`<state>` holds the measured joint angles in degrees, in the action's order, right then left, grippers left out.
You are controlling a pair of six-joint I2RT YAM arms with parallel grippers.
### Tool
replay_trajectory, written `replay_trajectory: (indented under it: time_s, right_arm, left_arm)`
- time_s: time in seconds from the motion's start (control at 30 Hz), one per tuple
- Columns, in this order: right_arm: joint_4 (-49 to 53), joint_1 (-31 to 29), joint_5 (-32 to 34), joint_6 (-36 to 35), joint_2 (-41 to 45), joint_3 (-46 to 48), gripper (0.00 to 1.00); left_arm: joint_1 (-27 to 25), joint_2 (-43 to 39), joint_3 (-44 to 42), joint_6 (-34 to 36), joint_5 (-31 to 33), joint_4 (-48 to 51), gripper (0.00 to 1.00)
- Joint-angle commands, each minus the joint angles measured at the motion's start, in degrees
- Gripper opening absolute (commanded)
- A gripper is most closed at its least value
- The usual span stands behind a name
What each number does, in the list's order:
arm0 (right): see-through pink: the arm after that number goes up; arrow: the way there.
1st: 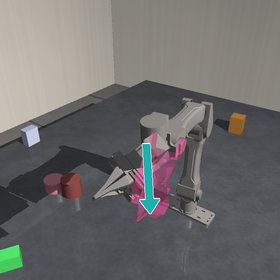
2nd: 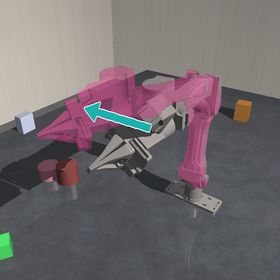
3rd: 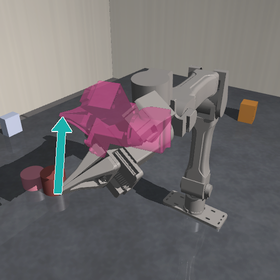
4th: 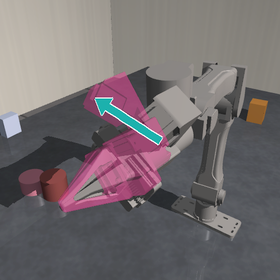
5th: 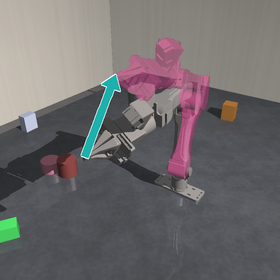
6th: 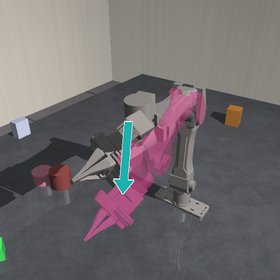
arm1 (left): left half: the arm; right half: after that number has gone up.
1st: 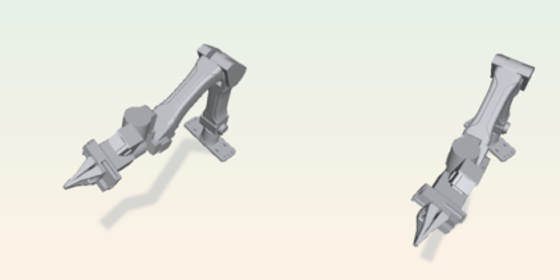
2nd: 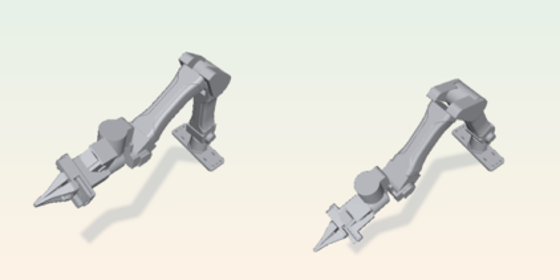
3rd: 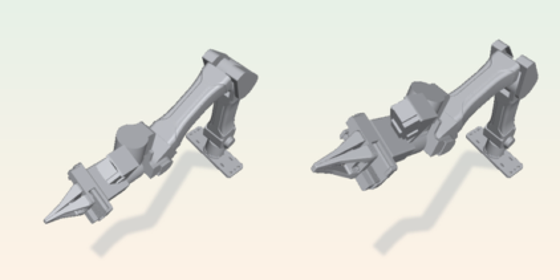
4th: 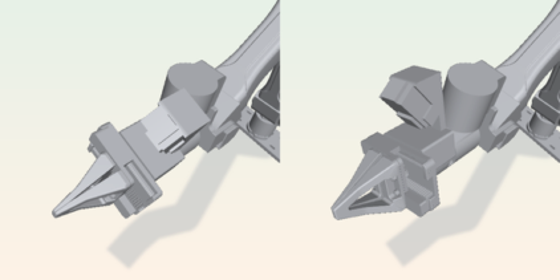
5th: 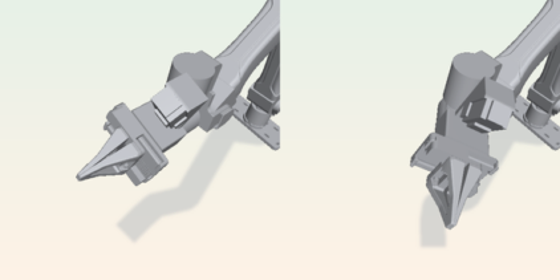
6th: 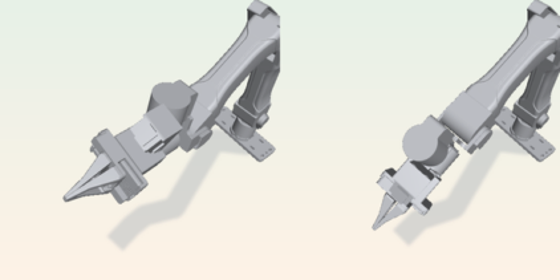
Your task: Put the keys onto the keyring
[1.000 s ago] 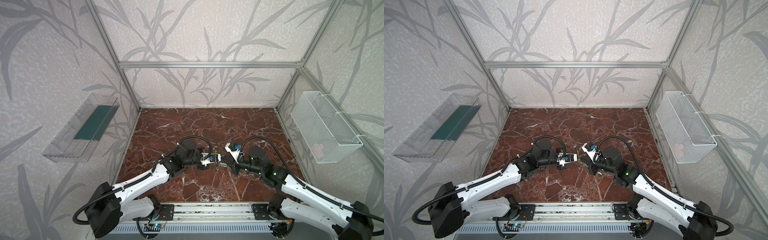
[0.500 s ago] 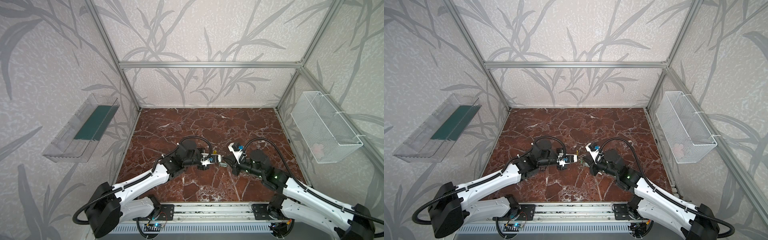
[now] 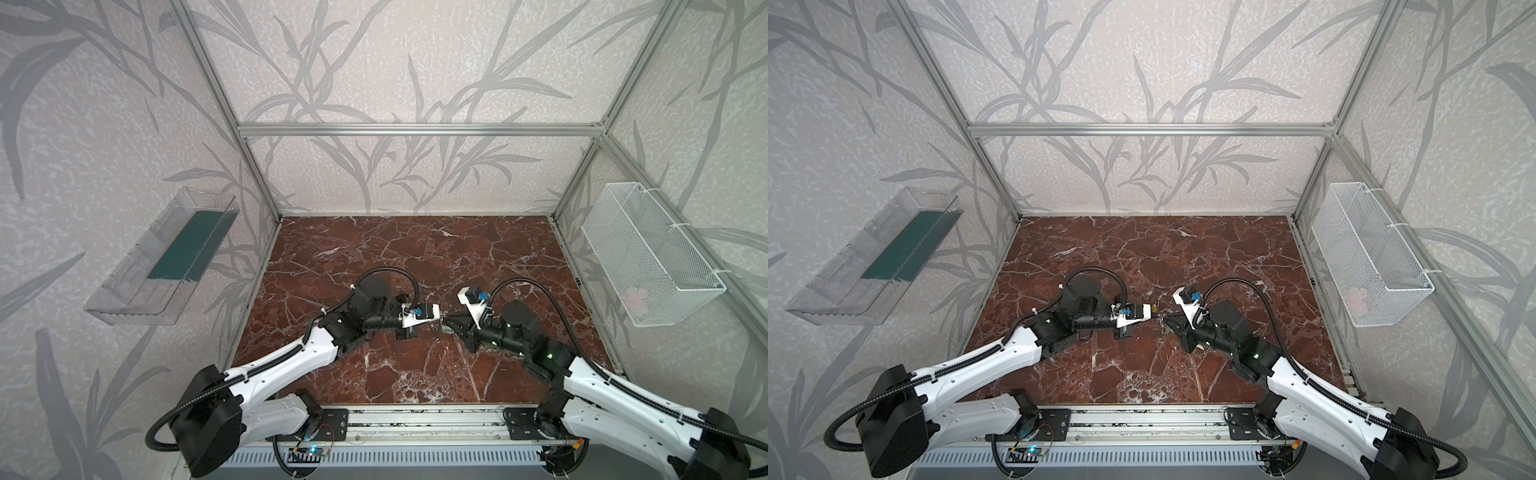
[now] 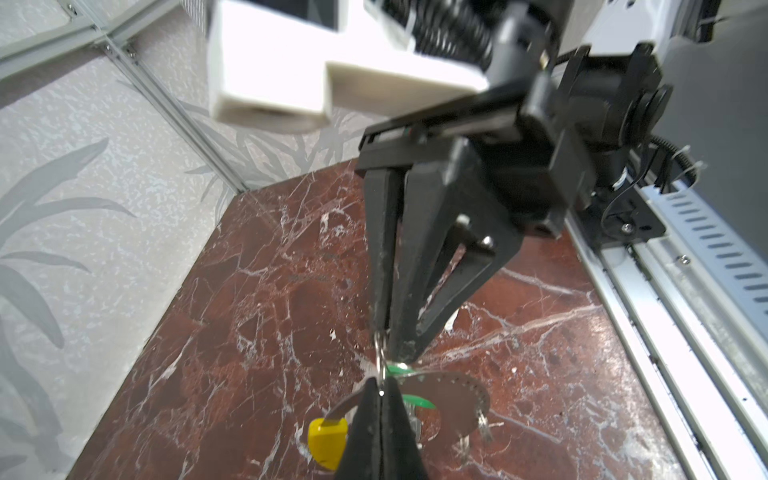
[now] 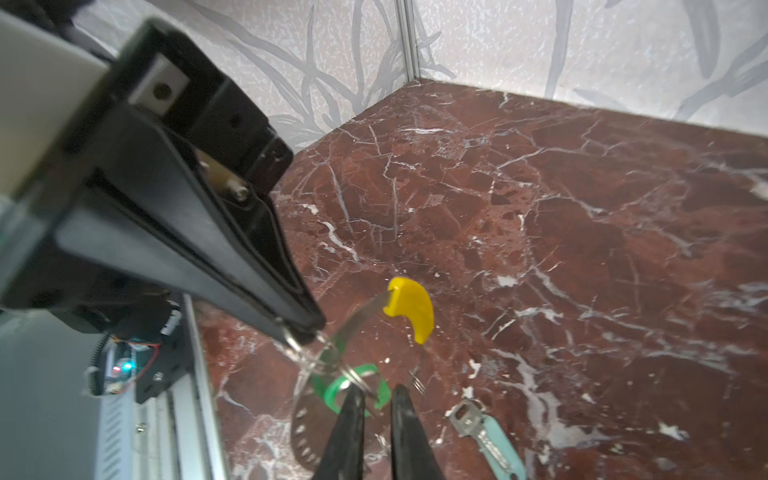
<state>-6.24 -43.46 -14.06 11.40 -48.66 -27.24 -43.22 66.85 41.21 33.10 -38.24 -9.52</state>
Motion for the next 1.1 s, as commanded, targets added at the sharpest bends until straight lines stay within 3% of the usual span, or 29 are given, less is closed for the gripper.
replay_trajectory:
  time_s: [0.0, 0.17, 0.3, 0.53, 0.8, 1.07]
  right_arm:
    - [3.0, 0.6, -0.6, -3.5, 3.6, -0.5, 0.28]
    - [5.0, 0.7, -0.9, -10.6, 9.8, -1.4, 0.31]
    - [6.3, 0.7, -5.2, -15.3, 9.8, -4.6, 0.30]
    - [5.0, 0.6, -10.8, -17.6, 3.4, -7.9, 0.26]
    - [3.2, 0.6, -9.8, -18.8, 4.4, -6.5, 0.12]
    - [3.3, 0.6, -9.3, -18.8, 6.1, -5.4, 0.04]
  left_arm:
    - [1.4, -0.1, 1.3, -6.1, -8.2, -5.6, 0.00]
    - [2.9, 1.1, 2.0, -9.4, -12.3, -7.2, 0.00]
    - [3.2, 1.9, 2.4, -10.8, -13.7, -8.1, 0.00]
    - [3.4, 2.5, 3.3, -11.3, -15.3, -8.2, 0.00]
    - [3.4, 2.0, 3.5, -11.2, -15.4, -7.4, 0.00]
    - [3.3, 2.2, 3.9, -11.3, -15.9, -6.9, 0.00]
